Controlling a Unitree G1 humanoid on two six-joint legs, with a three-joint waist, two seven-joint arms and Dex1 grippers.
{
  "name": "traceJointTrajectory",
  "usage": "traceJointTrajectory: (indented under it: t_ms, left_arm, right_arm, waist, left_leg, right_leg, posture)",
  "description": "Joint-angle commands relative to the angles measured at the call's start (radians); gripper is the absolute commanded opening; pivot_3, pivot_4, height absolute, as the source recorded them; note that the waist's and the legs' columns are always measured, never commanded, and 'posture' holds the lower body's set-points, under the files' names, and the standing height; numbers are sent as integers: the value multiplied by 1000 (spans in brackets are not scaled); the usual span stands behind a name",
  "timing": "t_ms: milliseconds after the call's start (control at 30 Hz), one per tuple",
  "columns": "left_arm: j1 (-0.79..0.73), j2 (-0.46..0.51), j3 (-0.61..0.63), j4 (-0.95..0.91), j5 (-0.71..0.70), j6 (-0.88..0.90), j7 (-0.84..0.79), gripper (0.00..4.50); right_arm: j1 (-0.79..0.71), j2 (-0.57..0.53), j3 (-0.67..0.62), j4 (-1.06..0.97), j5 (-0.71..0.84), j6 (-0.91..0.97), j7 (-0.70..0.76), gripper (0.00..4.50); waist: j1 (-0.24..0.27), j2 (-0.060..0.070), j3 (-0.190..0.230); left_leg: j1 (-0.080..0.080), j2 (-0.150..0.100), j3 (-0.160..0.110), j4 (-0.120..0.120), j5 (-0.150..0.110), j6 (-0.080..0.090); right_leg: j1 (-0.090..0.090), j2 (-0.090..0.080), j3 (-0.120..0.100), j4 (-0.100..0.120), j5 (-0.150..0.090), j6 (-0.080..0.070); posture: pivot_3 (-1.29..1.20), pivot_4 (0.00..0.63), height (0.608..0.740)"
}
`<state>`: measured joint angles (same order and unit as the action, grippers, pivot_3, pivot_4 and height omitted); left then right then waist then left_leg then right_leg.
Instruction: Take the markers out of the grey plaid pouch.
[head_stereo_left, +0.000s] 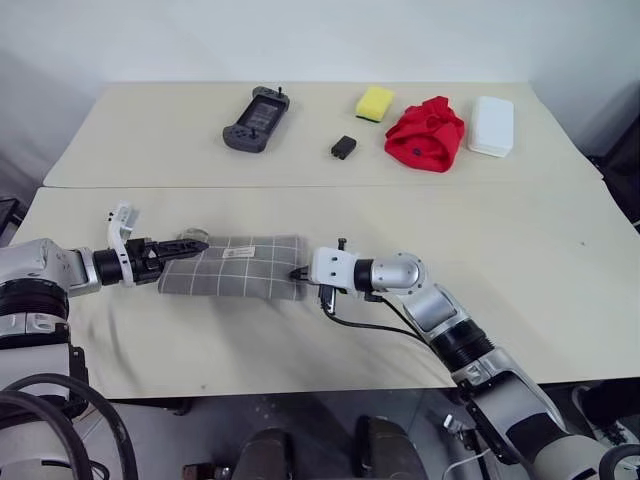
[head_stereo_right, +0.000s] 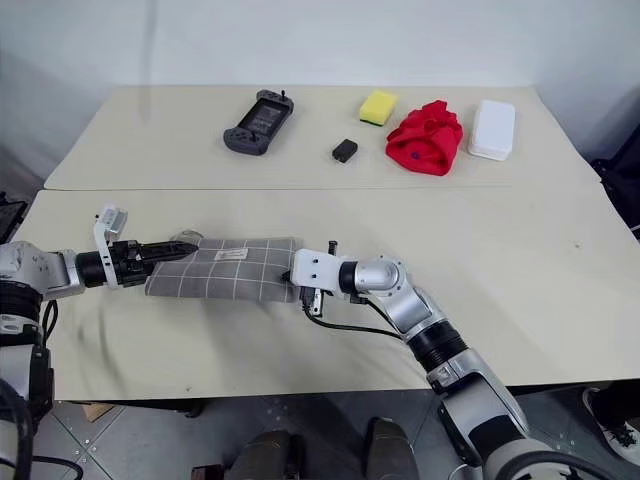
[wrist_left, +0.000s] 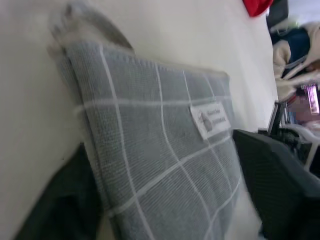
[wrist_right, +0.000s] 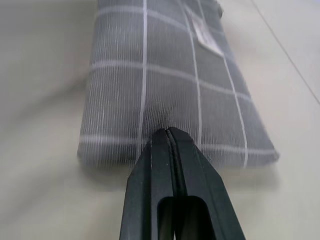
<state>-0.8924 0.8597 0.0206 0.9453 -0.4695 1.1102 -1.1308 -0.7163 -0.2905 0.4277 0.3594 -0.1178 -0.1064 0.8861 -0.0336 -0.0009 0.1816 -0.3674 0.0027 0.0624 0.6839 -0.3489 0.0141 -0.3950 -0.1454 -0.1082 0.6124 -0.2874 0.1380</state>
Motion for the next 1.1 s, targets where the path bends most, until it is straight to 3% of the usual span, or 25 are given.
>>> traceJointTrajectory:
  t_ms: [33,300,400,533,633,767,833,933,1033,1100]
  left_arm:
    - [-8,-8,-23,40,46,4,-39,2451]
    - [15,33,-12,-5,43,60,-137,8]
    - [70,52,1,-123,-13,139,-190,8]
    - [242,38,170,-493,-188,238,-170,8]
    - [306,-67,377,-666,-279,279,-25,0]
    - [377,-225,560,-890,-375,236,134,0]
    - [432,-349,580,-1027,-370,49,192,0]
    - [502,-465,465,-1134,-249,-275,185,0]
    - [536,-482,294,-1119,-98,-525,139,0]
    - [525,-512,204,-1054,-13,-699,119,0]
  right_arm:
    - [11,-5,-9,-22,-3,-9,4,0]
    - [17,-25,-3,-4,-20,-50,7,0]
    - [18,-29,-3,5,-19,-78,17,0]
    - [49,-16,-89,-57,134,-43,74,0]
    - [77,-58,-177,-154,273,74,140,611]
    - [113,-164,-263,-248,402,176,243,1959]
    - [133,-279,-357,-237,479,263,314,2519]
    - [122,-428,-489,-163,588,404,389,3444]
    - [85,-499,-519,-122,631,517,424,4463]
    - [50,-550,-533,-95,663,632,458,4463]
  waist:
    - [-1,0,0]
    - [-2,-1,0]
    - [-6,-1,1]
    - [-12,-2,1]
    - [-4,-1,2]
    - [6,-2,2]
    - [10,-1,2]
    - [24,0,3]
    - [33,-1,3]
    - [29,-1,3]
  left_leg:
    - [0,0,0,0,0,0]
    - [-1,0,0,0,0,0]
    - [-2,1,0,0,0,0]
    - [-2,3,-5,0,0,0]
    - [-3,7,-11,1,0,0]
    - [-4,7,-12,3,-1,1]
    - [-4,7,-11,3,-1,1]
    - [-4,5,-10,3,-1,2]
    - [-4,0,-6,4,-1,3]
    - [-3,2,1,4,-1,3]
  right_leg:
    - [0,0,0,0,0,0]
    - [-1,0,0,0,0,0]
    - [-2,0,0,0,0,0]
    - [-2,0,0,0,0,0]
    - [-1,-1,0,0,0,0]
    - [0,-2,0,-1,0,0]
    - [0,-1,-1,-2,0,0]
    - [1,-3,0,-4,0,0]
    - [2,-3,0,-6,1,2]
    - [2,-2,0,-6,1,2]
  posture:
    - [0,150,740]
    - [0,150,740]
    - [0,150,740]
    - [0,150,740]
    - [0,150,740]
    - [0,150,740]
    - [0,150,740]
    - [0,150,740]
    - [0,150,740]
    - [0,150,740]
